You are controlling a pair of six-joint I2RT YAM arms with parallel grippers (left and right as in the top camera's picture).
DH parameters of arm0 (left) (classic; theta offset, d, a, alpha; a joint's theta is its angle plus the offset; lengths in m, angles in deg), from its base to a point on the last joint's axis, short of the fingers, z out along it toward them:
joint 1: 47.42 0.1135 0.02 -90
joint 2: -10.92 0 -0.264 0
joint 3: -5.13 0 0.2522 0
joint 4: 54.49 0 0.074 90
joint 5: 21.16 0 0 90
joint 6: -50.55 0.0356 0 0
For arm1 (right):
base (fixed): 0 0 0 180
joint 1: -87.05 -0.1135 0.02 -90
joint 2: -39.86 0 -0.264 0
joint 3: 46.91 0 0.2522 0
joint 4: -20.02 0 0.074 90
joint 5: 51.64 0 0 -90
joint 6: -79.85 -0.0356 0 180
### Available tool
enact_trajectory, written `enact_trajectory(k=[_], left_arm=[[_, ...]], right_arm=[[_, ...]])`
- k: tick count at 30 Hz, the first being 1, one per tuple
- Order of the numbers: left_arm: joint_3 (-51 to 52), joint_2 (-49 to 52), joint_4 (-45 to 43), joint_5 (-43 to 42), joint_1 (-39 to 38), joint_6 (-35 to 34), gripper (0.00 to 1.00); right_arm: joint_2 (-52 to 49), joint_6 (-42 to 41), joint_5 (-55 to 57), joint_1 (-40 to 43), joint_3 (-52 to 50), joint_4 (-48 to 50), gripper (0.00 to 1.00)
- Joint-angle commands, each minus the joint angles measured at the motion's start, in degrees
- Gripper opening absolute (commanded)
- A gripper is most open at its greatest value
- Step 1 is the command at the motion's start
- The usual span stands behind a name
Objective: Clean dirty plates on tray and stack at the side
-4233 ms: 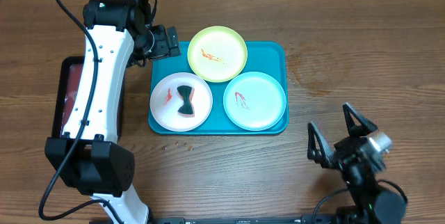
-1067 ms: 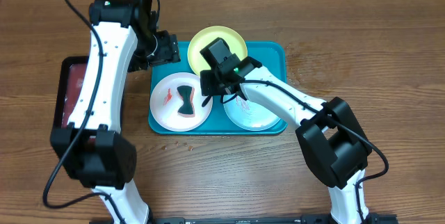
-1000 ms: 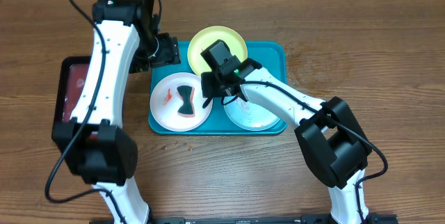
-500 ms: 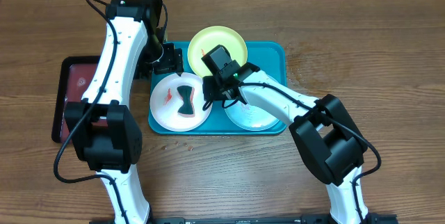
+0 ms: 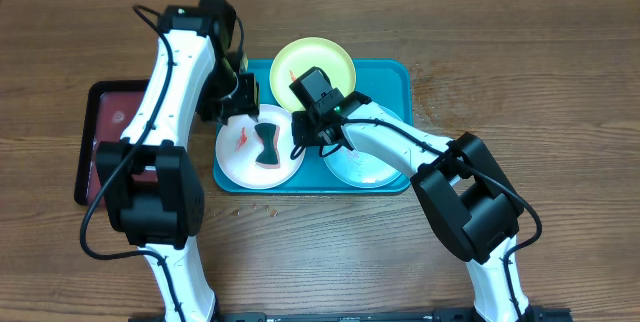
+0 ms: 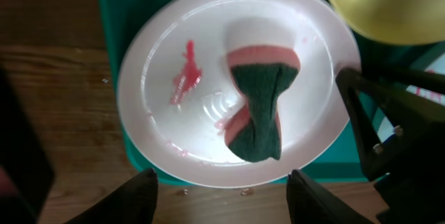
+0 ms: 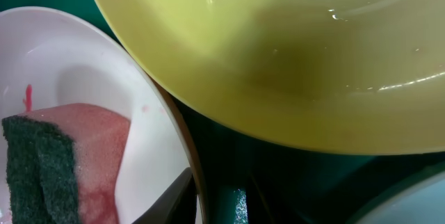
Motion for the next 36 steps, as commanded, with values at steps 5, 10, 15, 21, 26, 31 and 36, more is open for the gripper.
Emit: enact_trajectory(k=[5,10,15,21,26,31,36], left_arm=[[10.6,0.3,-7.3,-9.0,-0.7,5.0,0.58],[17.0,0.3,-14.0,-9.3,-1.2,4.7,0.55],[21.0,0.3,-19.6,-9.3,-1.3,3.4,0.5],[22.0,0.3,-22.8,-9.2,-1.3,3.3,0.43],[22.0,0.3,-23.6,-9.2,-1.3,4.4,0.43],[21.9,0.3,-23.2,-9.2,-1.3,8.0,0.51],[21.2,0.3,-21.6,-9.2,-1.3,8.4,0.44]], right_arm=[[-0.6,-0.3,-0.2,-0.2,-0.2,0.2,0.24],[-0.6,-0.3,-0.8,-0.2,-0.1,0.1,0.22],[-0.6,-0.2,-1.0,-0.2,-0.1,0.2,0.22],[-0.6,-0.2,-0.9,-0.2,-0.1,0.2,0.22],[-0.6,-0.2,-0.9,-0.2,-0.1,0.2,0.22],[-0.6,-0.2,-0.9,-0.2,-0.1,0.4,0.22],[-0.6,-0.2,-0.9,-0.2,-0.1,0.5,0.22]])
